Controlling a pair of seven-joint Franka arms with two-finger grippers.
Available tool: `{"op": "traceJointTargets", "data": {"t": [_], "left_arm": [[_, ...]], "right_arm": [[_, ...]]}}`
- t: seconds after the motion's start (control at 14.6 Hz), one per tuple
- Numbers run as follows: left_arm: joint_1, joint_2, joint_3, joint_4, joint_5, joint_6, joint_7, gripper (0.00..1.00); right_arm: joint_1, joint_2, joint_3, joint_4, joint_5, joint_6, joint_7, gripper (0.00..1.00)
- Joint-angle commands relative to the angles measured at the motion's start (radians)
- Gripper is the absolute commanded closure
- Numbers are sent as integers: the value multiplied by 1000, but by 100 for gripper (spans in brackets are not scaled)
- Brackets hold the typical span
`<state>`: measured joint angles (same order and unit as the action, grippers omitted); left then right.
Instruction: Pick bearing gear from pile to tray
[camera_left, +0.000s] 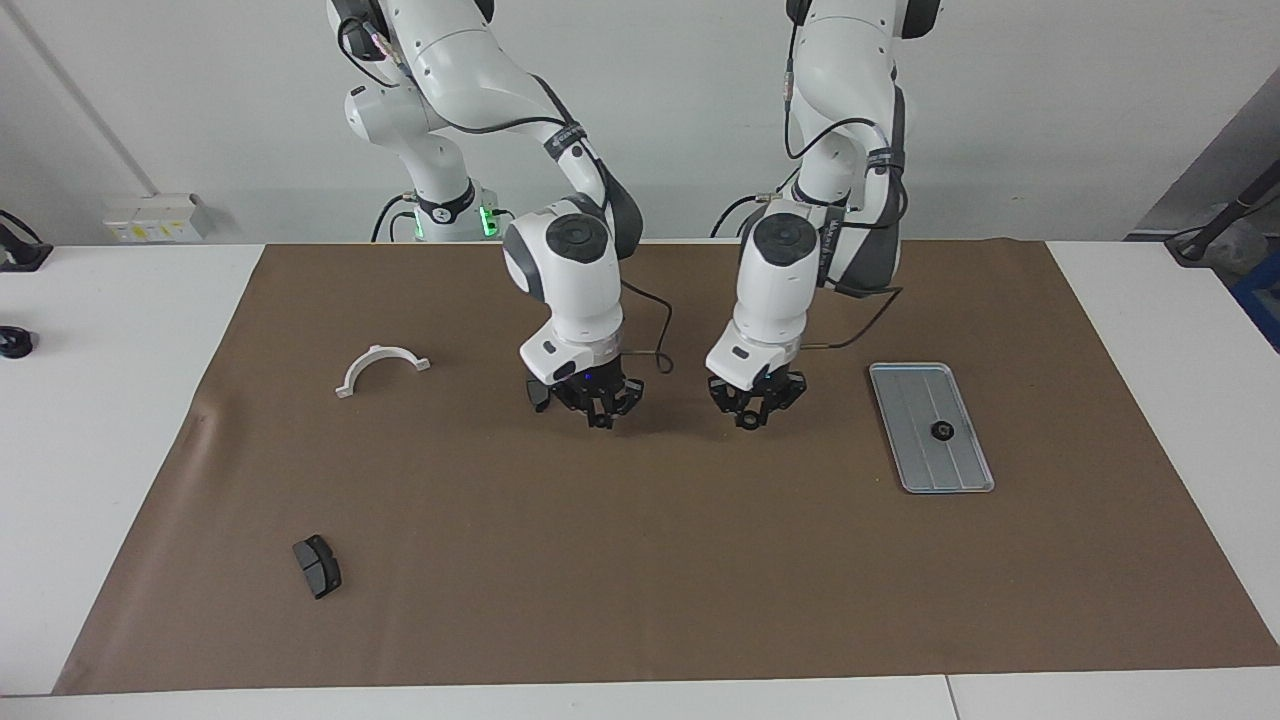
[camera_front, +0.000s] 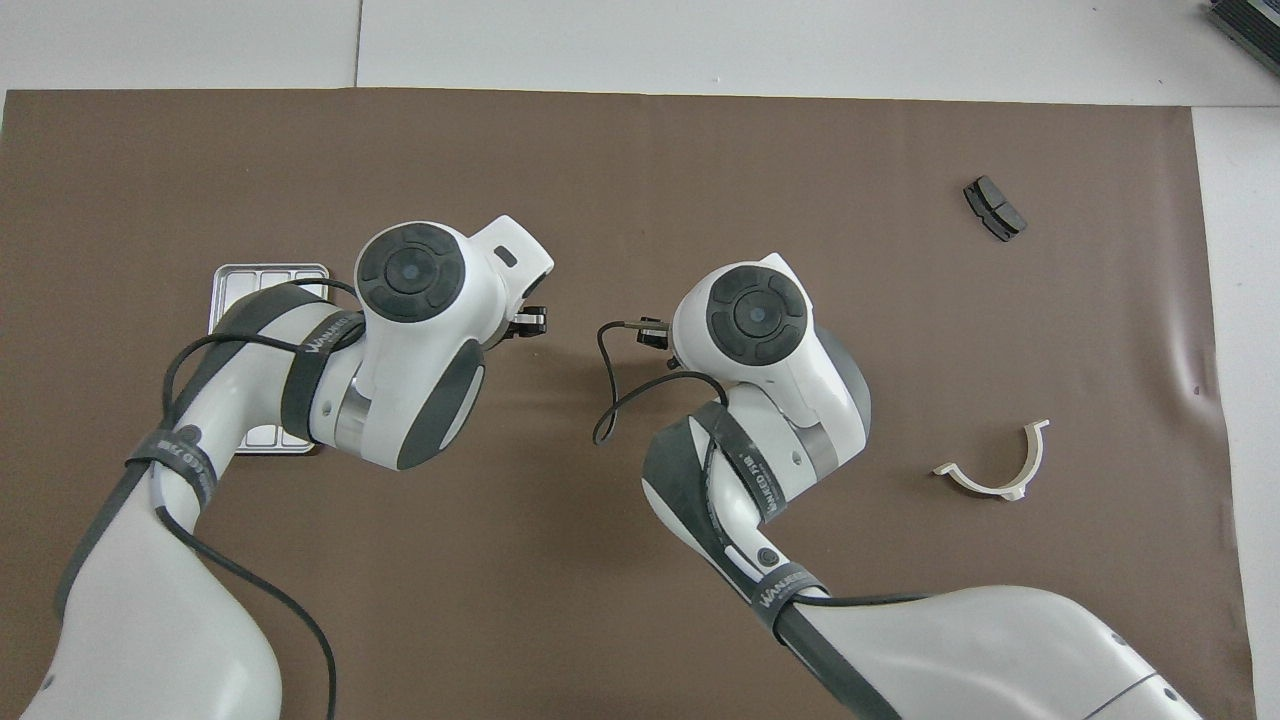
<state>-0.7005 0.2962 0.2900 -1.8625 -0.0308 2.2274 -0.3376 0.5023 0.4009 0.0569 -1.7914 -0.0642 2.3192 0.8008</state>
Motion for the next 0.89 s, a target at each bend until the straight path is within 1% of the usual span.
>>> {"op": "traceJointTargets", "data": {"t": [0.0, 0.14, 0.21, 0.27, 0.34, 0.41, 0.55, 0.62, 0.75, 0.82], "left_arm": [[96, -72, -11, -79, 15, 4, 130, 100], [178, -77, -11, -87, 15, 14, 230, 100], [217, -75, -11, -87, 15, 18, 280, 100], [251, -75, -11, -87, 15, 21, 333, 100], [284, -74, -12, -89, 15, 21, 371, 100], [312, -75, -12, -92, 15, 24, 385, 100], [352, -80, -12, -130, 15, 72, 425, 100], [363, -91, -12, -171, 15, 102, 434, 100], [378, -120, -11, -246, 15, 141, 462, 100], [394, -124, -12, -259, 15, 133, 474, 100]], "right_arm": [[74, 39, 3, -22, 1, 74, 116, 100], [85, 62, 3, -23, -2, 115, 139, 100], [88, 62, 3, -26, -2, 115, 141, 93], [88, 62, 3, -35, -2, 115, 141, 65], [88, 59, 3, -48, -3, 118, 141, 31], [88, 58, 3, -51, -3, 120, 141, 0], [82, 41, 0, -45, -17, 102, 138, 0], [65, 7, -5, -43, -17, 85, 121, 0], [-11, -55, -6, -43, -23, 42, 51, 0], [-52, -82, -6, -40, -23, 17, -16, 0]]}}
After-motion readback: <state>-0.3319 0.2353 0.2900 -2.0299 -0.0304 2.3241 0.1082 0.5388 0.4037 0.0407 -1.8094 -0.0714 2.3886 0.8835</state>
